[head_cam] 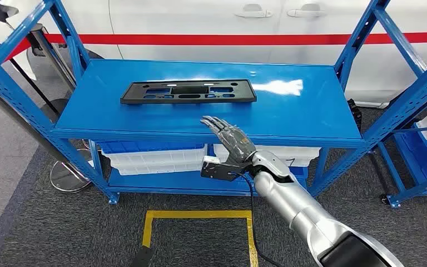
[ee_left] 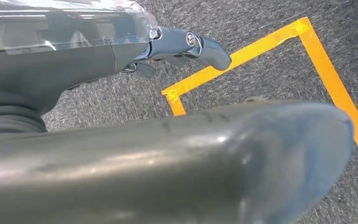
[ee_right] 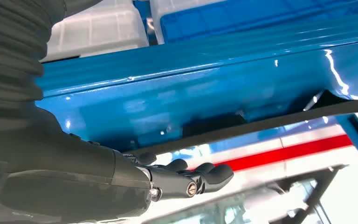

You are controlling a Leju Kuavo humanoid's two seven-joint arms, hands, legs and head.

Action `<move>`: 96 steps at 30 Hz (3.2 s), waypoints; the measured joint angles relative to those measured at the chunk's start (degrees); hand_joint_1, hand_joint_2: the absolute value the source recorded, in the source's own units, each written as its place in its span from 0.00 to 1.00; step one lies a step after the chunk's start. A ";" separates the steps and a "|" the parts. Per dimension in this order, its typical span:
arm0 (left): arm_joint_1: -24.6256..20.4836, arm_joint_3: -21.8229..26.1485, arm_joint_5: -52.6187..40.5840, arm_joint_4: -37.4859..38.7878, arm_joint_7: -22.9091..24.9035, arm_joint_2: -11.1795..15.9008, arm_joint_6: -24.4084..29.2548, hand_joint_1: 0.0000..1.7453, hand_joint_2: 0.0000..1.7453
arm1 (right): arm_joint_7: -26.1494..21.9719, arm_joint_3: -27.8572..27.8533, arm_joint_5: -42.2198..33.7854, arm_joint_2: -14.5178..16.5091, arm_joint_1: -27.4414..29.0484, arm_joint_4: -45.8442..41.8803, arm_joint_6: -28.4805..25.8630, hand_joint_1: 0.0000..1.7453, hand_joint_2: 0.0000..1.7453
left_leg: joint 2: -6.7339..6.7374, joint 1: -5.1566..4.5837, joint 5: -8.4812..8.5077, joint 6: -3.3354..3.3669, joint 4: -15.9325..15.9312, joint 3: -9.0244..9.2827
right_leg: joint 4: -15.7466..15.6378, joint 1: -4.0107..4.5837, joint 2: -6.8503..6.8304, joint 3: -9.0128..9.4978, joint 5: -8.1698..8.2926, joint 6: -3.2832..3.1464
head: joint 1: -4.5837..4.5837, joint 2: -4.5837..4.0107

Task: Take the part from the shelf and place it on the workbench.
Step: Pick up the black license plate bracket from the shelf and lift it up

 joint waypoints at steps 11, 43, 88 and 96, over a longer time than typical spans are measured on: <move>0.08 1.16 1.53 -0.01 -4.31 0.14 -2.92 0.00 1.00 | -1.49 -0.20 -6.37 1.03 1.01 5.93 1.60 0.00 1.00 | -0.02 0.00 -0.01 0.00 0.00 -0.01 | -0.05 0.03 -0.01 0.00 0.00 0.00 | 0.00 0.00; 0.38 4.07 2.98 0.00 -4.79 0.14 -6.21 0.00 0.00 | 0.32 -1.12 -6.01 -0.23 -2.27 0.35 4.91 0.00 1.00 | 0.00 -0.01 0.00 0.00 0.00 -0.02 | -0.06 0.05 0.02 0.01 0.02 0.03 | 0.00 0.01; 2.02 4.19 1.91 0.21 -5.45 0.21 -7.73 0.00 0.00 | -0.45 4.22 -9.54 3.00 -1.17 7.73 6.11 0.00 1.00 | 0.38 3.19 6.42 -2.09 0.13 -7.78 | -0.53 -2.32 0.55 2.76 -3.37 3.04 | 0.02 0.02; 1.84 4.19 1.85 0.22 -5.43 0.16 -8.00 0.00 0.00 | -1.24 4.28 -11.16 2.96 -1.24 8.31 6.27 0.00 1.00 | -0.47 0.69 4.67 -0.01 -0.01 -5.55 | 7.04 0.71 0.38 -6.35 0.08 -1.11 | 0.04 0.01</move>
